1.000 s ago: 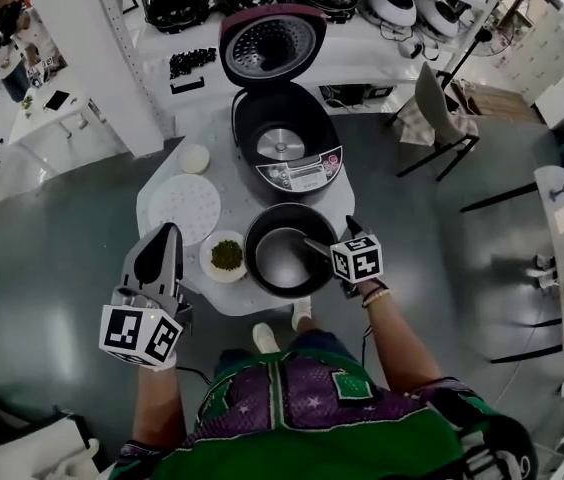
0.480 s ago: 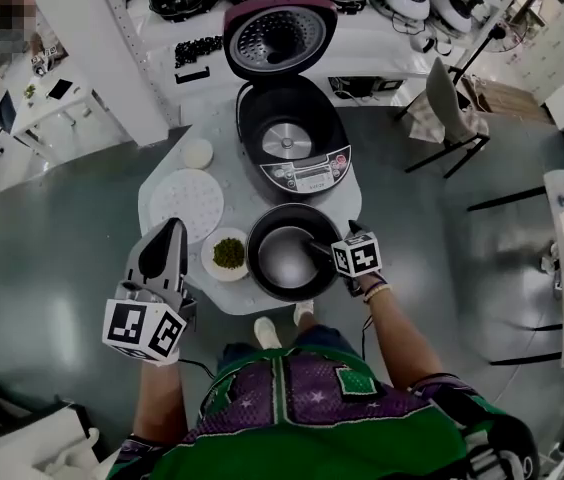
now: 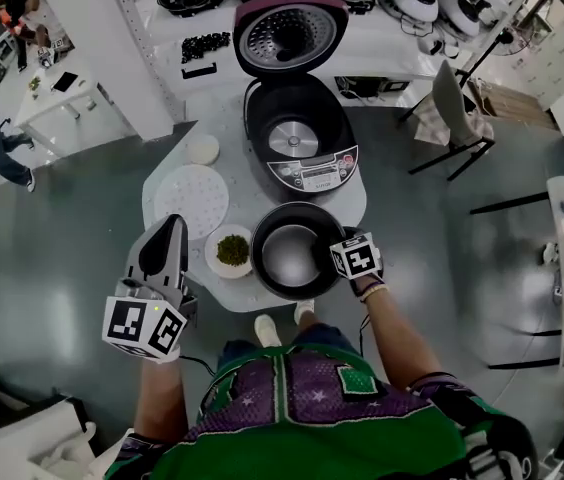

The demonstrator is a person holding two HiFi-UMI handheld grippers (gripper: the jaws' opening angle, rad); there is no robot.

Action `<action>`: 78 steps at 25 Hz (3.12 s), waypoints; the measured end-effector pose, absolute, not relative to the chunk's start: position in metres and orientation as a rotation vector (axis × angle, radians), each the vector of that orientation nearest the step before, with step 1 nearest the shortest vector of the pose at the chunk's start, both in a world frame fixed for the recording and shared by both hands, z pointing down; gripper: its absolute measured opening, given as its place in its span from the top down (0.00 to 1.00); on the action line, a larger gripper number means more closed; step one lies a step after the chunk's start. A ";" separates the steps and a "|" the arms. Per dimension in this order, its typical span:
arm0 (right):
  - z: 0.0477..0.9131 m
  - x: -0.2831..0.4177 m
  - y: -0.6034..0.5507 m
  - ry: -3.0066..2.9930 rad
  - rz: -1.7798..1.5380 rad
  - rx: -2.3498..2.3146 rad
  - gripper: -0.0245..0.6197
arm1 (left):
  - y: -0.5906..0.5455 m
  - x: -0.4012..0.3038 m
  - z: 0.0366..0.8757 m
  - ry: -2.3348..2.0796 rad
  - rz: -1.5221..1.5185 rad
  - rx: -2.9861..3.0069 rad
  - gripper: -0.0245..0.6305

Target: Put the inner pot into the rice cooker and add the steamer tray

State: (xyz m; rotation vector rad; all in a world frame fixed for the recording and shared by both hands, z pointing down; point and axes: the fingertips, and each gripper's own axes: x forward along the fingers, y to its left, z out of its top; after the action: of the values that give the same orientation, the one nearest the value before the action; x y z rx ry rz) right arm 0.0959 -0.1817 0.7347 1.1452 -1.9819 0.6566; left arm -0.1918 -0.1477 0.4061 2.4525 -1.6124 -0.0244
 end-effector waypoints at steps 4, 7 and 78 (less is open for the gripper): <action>0.735 0.097 -0.182 -1.977 0.725 1.165 0.95 | -0.143 -0.198 0.405 -1.626 -0.037 2.442 0.93; 0.729 0.101 -0.180 -1.961 0.741 1.188 0.95 | -0.138 -0.201 0.402 -1.635 -0.040 2.439 0.93; 0.508 0.118 -0.495 -2.258 0.763 1.166 0.95 | -0.230 -0.198 0.373 -1.960 -0.089 2.247 0.93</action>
State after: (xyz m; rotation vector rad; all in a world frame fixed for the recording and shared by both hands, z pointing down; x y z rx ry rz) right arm 0.1178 -0.4946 0.5078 1.1662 -2.2575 0.7625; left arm -0.1978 -0.2298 0.3726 2.2471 -1.9598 -0.0892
